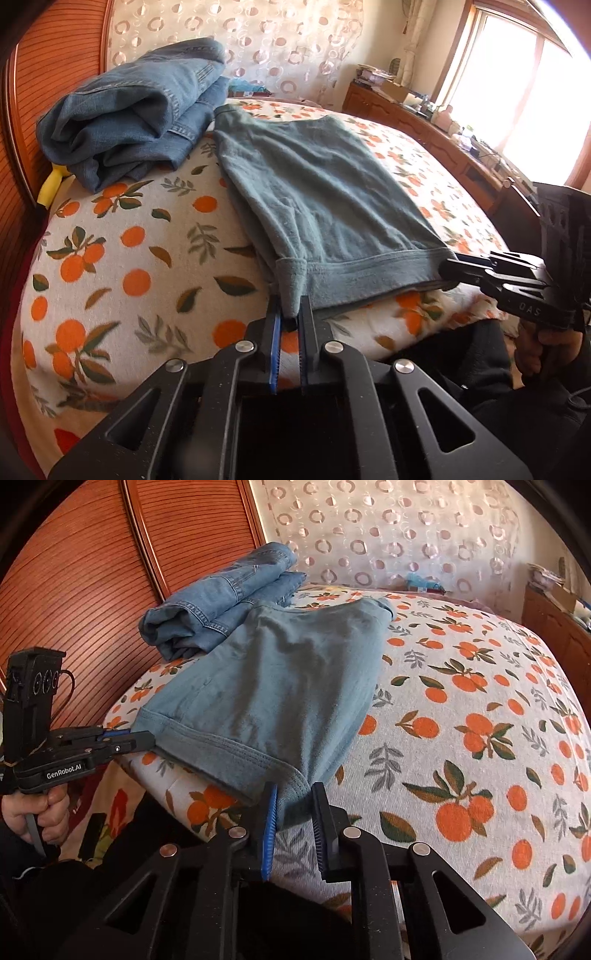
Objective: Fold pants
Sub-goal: 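Grasp the hem end with the left gripper and fold it over toward the waistband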
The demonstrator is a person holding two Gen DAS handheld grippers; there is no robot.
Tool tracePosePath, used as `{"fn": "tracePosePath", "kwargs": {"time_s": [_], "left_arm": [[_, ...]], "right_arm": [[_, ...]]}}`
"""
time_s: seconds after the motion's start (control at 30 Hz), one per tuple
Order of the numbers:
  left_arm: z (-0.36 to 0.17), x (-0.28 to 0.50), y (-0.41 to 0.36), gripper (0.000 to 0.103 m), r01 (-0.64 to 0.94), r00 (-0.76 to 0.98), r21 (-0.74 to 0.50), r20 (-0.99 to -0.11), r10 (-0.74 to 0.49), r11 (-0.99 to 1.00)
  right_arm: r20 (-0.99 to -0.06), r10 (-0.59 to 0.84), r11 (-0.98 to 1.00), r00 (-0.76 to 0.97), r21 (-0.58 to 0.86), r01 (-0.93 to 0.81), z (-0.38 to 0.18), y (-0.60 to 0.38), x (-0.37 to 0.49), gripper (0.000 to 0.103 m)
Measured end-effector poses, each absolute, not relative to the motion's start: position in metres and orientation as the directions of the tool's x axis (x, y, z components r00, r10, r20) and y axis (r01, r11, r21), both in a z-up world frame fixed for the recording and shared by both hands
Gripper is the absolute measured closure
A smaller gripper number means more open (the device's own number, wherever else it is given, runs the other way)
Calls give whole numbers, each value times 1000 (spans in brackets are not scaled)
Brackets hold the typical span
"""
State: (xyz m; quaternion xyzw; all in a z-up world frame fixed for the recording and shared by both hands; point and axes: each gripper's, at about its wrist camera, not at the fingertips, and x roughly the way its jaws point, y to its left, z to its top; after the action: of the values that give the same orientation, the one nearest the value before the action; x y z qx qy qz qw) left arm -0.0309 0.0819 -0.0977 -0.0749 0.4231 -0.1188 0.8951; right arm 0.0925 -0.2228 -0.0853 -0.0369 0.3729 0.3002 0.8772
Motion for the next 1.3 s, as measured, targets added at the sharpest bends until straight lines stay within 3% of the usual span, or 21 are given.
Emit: {"fn": "tracePosePath", "kwargs": {"time_s": [0.27, 0.57, 0.9, 1.17, 1.3], "left_arm": [[-73, -24, 82, 95, 177, 637, -265, -704, -316, 948], [-46, 59, 91, 95, 180, 673, -217, -684, -281, 960], [-52, 142, 96, 94, 154, 653, -184, -719, -240, 971], [-60, 165, 104, 94, 122, 642, -178, -737, -214, 976], [-54, 168, 108, 91, 101, 654, -164, -733, -190, 981]], "right_arm": [[-624, 533, 809, 571, 180, -559, -50, -237, 96, 86], [-614, 537, 813, 579, 193, -550, -24, -224, 176, 86], [-683, 502, 822, 530, 186, -538, -35, -198, 273, 86], [-669, 549, 790, 502, 220, -572, -41, -183, 321, 85], [-666, 518, 814, 537, 190, -549, -46, -181, 338, 75]]}}
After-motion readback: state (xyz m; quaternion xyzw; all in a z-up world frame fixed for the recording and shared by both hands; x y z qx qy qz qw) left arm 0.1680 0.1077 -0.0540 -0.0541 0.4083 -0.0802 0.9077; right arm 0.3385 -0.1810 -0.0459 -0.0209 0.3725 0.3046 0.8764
